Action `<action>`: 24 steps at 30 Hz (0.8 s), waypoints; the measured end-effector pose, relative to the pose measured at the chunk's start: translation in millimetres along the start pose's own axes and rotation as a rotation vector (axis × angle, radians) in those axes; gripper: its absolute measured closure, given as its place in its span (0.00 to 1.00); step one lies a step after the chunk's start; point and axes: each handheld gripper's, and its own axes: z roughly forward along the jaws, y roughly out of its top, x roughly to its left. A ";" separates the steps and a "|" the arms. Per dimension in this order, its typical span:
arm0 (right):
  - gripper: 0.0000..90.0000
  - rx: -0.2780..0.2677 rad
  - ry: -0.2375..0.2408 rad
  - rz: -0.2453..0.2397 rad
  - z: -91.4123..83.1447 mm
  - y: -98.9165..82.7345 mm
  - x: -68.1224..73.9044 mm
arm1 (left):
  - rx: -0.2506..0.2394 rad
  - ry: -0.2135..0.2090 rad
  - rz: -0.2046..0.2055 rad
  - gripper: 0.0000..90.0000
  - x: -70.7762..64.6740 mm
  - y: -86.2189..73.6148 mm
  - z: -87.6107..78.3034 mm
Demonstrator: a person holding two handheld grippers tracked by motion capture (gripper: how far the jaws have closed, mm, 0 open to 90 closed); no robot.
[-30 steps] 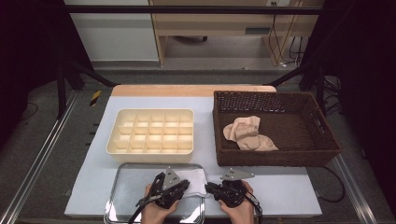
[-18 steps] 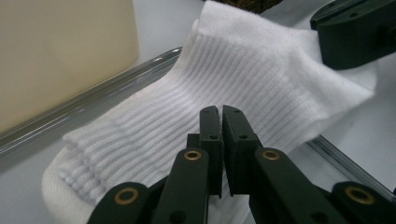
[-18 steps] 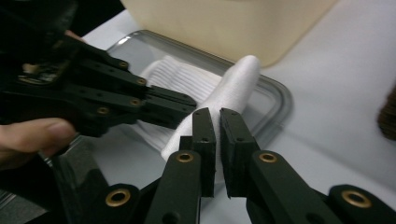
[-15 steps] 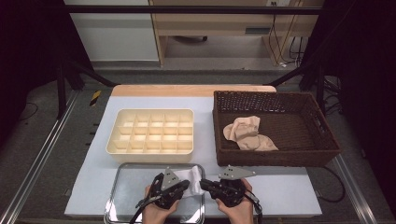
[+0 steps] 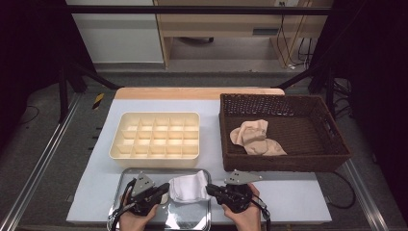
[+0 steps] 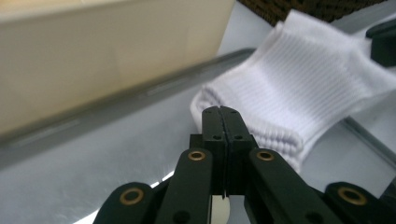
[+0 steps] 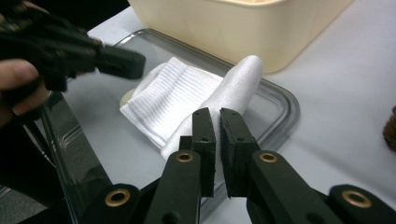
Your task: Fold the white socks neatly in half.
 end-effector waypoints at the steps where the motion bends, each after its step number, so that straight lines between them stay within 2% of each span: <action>1: 0.95 0.000 0.001 -0.003 0.5 1.1 1.2 | 0.007 -0.004 0.001 0.99 -0.6 -1.1 1.8; 3: 0.95 -0.005 0.012 -0.021 2.1 4.8 4.7 | 0.010 0.003 0.011 0.99 -1.9 -0.7 3.9; 9: 0.95 -0.009 0.039 -0.036 7.3 10.4 10.2 | 0.014 0.004 0.001 0.99 0.0 -2.1 6.2; 11: 0.95 -0.005 0.067 -0.043 16.2 13.8 15.0 | 0.015 0.005 0.003 0.99 -0.4 -2.8 6.5; 13: 0.95 -0.001 0.073 -0.048 20.0 14.9 17.2 | 0.015 0.004 0.005 0.99 -0.8 -3.0 6.8; 21: 0.95 0.038 0.147 -0.064 48.8 20.7 30.5 | 0.018 0.002 0.007 0.99 -0.3 -3.0 6.8; 24: 0.95 0.050 0.158 -0.069 54.2 19.8 32.7 | 0.020 0.000 0.009 0.99 0.0 -3.1 7.0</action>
